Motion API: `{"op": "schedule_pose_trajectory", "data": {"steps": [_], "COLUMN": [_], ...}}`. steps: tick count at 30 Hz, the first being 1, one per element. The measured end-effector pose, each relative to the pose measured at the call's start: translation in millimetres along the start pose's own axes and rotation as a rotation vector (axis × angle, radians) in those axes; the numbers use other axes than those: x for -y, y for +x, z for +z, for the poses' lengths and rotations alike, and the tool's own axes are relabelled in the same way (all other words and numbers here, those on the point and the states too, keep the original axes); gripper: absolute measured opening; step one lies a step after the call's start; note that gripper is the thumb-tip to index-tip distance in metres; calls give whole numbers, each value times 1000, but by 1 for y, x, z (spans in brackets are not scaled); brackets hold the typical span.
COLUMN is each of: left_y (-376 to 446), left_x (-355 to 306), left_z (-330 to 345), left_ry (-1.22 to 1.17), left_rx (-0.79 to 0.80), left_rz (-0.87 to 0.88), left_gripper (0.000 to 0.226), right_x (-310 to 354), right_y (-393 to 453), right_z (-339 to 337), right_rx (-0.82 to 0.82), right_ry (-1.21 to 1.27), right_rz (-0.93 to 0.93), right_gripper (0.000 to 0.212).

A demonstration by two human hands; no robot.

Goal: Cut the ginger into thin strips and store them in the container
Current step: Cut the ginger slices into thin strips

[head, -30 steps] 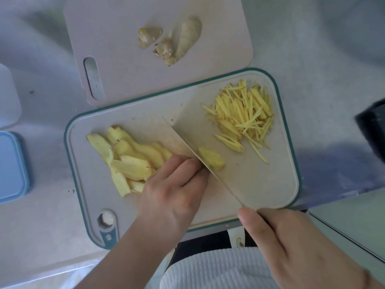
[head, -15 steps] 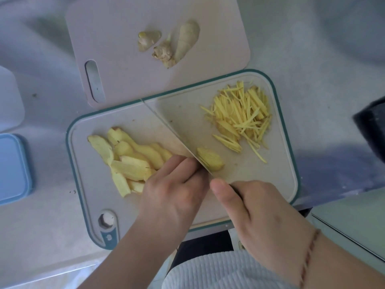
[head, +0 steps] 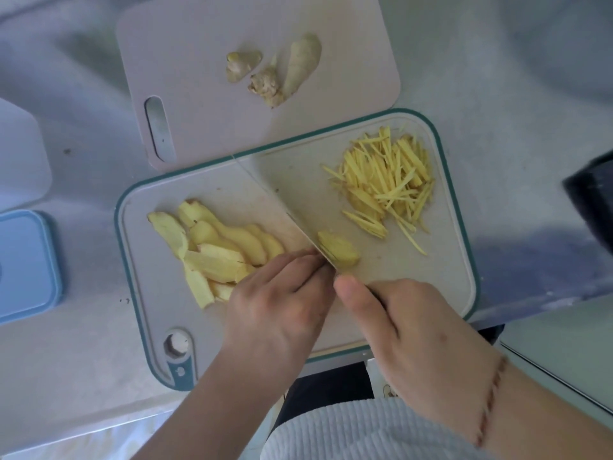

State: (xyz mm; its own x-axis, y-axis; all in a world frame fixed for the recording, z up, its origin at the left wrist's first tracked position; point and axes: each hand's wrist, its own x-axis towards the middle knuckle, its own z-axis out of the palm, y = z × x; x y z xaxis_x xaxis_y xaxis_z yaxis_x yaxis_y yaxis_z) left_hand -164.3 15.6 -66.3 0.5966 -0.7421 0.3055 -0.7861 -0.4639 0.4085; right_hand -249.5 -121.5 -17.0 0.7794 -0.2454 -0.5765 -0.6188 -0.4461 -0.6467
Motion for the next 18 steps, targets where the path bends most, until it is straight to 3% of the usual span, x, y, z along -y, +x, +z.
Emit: {"op": "schedule_pose_trajectory", "data": {"steps": [3,12,18], "left_y": [-4,-3,-3], "left_x": [3,2,2], "left_z": [-1,-2,-1], "left_ry": [20,67,57], "left_rx": [3,68,71], "left_rz": [-3,28,32], "left_gripper": [13,22,12], "right_x": [-6,-12,-18], "right_y": [-25,-32,-30], "right_z": [-1,-2,1], "right_rx": [-29,39,5], "right_ry": [-81,-115,-82], "right_rz": [21,46,63], "right_gripper": [73,78,75]}}
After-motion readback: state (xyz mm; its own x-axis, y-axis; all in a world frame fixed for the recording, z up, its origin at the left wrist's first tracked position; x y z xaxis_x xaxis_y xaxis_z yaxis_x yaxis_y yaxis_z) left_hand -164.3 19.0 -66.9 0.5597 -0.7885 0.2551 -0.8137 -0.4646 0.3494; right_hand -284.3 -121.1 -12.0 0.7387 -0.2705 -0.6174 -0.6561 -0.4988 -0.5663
